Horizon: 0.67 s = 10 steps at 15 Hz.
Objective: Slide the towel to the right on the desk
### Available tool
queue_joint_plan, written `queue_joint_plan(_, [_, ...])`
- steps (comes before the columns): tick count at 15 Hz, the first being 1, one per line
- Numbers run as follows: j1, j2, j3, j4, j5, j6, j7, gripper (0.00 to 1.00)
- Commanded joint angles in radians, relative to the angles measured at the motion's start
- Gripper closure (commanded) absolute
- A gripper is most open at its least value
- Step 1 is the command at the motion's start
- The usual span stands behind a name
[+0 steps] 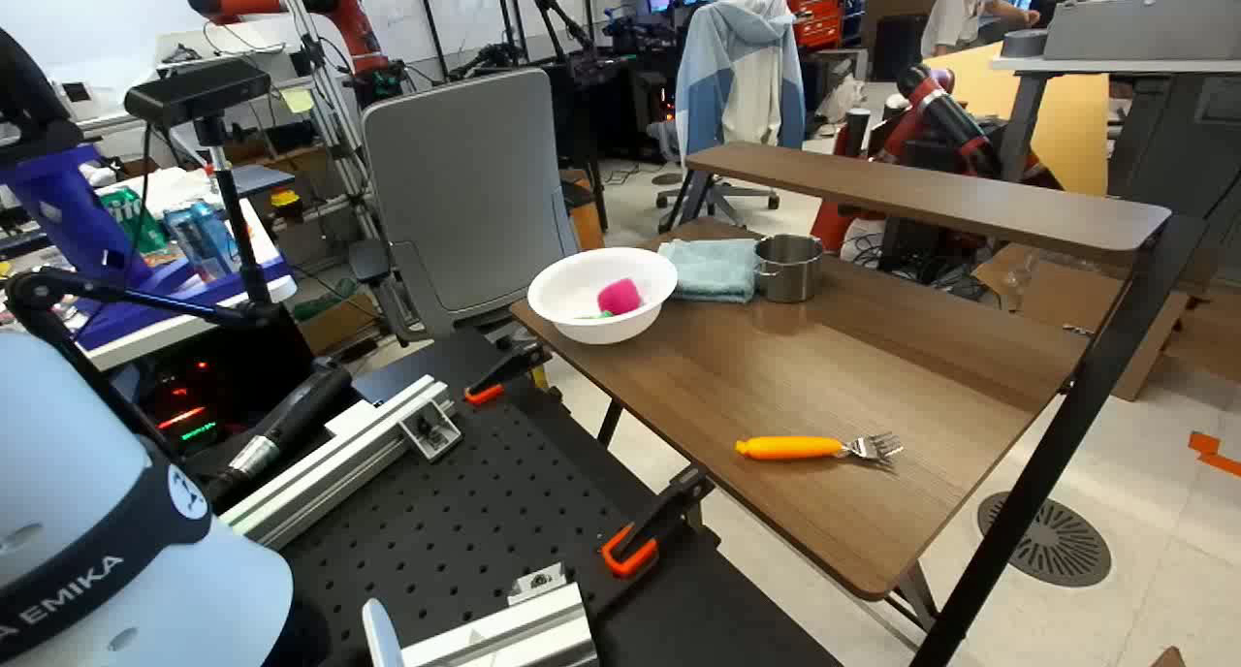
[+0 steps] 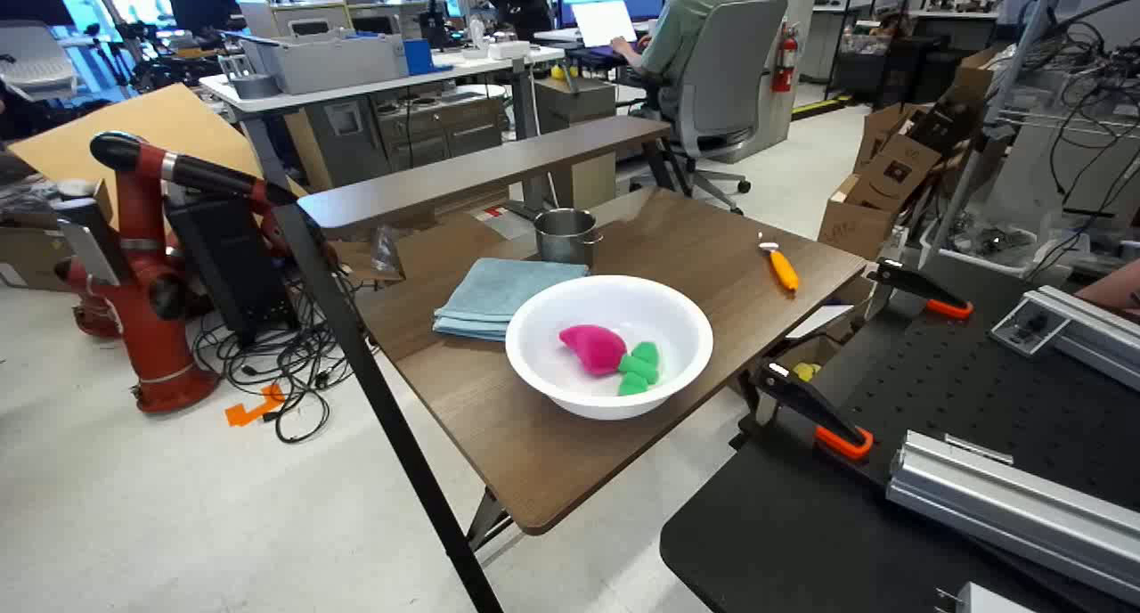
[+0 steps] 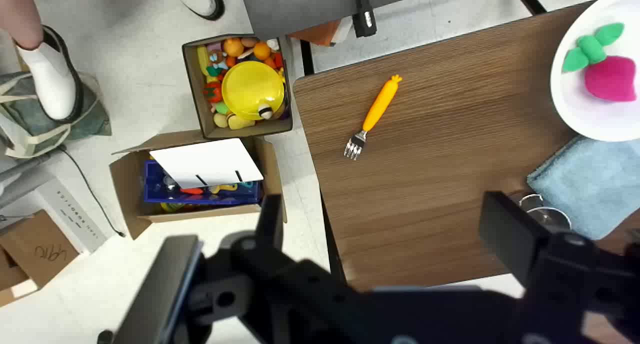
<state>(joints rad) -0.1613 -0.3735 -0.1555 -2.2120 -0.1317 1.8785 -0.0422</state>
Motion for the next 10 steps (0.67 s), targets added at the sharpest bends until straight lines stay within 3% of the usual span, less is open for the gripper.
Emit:
queue_joint_plan(1, [0.001, 0.001, -0.001, 0.003, 0.000, -0.003, 0.000, 0.00])
queue_joint_plan(5, [0.003, 0.012, 0.006, 0.001, 0.018, 0.020, 0.036, 0.00])
queue_joint_plan(10, [0.039, 0.094, 0.062, 0.035, 0.039, 0.072, 0.144, 0.00])
